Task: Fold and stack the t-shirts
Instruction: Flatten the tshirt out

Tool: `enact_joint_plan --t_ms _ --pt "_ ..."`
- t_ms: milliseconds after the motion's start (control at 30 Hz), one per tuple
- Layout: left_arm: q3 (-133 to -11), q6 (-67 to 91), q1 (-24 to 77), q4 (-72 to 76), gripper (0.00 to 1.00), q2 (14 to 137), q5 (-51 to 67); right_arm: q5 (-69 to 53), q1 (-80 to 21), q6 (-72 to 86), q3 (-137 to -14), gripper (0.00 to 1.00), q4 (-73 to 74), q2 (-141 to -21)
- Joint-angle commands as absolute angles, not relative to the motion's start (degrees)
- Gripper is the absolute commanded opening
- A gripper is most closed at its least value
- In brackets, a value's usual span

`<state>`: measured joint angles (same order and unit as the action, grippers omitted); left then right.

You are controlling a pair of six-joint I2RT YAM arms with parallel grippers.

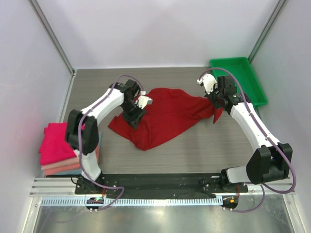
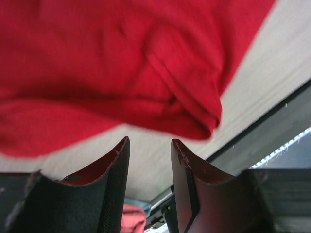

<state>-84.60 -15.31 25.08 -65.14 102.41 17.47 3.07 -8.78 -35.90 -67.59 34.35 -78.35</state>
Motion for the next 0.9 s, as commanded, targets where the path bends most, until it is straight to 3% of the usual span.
enact_joint_plan --t_ms 0,267,467,867 --pt "-89.7 -13.6 25.3 -64.4 0.41 107.1 18.7 2.7 -8.4 -36.3 -68.1 0.01 32.5 -76.5" --pt "-96.2 -12.9 25.0 -62.9 0.42 115.4 17.1 2.1 -6.1 -35.0 -67.2 0.01 32.2 -76.1" --pt "-109.5 -12.7 24.4 -66.1 0.53 125.1 15.9 1.5 -6.0 -34.7 -67.8 0.01 32.3 -76.8" --pt "-111.6 -12.0 20.1 -66.7 0.52 130.2 19.5 1.7 -5.5 -34.7 -68.1 0.01 32.2 -77.1"
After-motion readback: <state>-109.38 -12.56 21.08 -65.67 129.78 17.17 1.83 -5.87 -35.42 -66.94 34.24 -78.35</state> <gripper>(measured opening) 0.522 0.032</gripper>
